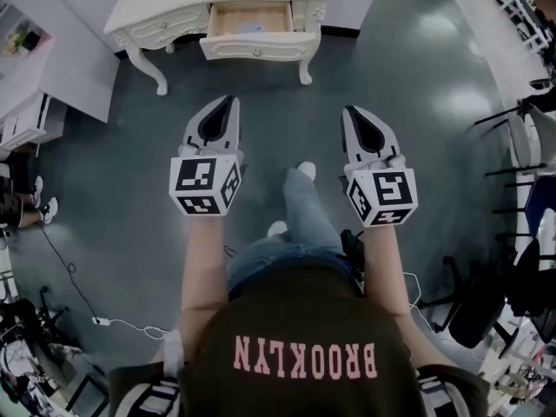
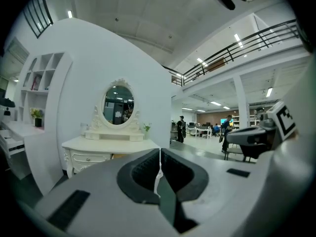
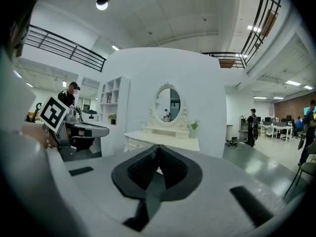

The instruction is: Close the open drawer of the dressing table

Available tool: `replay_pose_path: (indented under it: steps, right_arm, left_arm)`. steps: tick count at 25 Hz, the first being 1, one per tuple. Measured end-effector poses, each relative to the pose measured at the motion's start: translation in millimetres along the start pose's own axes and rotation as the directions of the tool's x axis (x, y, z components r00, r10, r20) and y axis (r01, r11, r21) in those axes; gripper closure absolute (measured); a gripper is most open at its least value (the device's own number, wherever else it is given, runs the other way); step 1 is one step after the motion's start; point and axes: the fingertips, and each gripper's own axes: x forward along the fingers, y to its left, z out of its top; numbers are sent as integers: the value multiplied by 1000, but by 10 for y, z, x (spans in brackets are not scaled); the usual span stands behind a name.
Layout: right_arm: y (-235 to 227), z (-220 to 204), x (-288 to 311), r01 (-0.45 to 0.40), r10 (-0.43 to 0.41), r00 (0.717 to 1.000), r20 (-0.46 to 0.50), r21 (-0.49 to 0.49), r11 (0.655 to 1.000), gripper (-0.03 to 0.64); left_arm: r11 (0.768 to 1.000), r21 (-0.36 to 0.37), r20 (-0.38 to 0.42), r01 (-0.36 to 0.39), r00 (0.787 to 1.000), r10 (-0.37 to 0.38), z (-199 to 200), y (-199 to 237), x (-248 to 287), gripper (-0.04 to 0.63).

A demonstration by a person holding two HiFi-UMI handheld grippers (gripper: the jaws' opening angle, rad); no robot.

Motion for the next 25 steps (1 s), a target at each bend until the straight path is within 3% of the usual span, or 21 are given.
replay_pose_path:
  steps: [5,10,18,25]
  right_arm:
    - [-198,-6,367,-11,11,1000,0,-1,1000,620]
    - [-464,169,709,-25,19,996,82,80,997,620]
    - [-891,229,1376,-39,34,998,56,93,995,620]
    - [-1210,126,1950,-100,101,995,-6,104,989,620]
  left_arm:
    - [1000,5,-2,-30,1000,30,0,122,333,583]
    - [998,5,-15,-58,998,58,19,280,708,583]
    - [993,3,-48,-114,992,114,46,542,1371,583]
    - [985,4,-79,-171,982,171,4,733,1935,583]
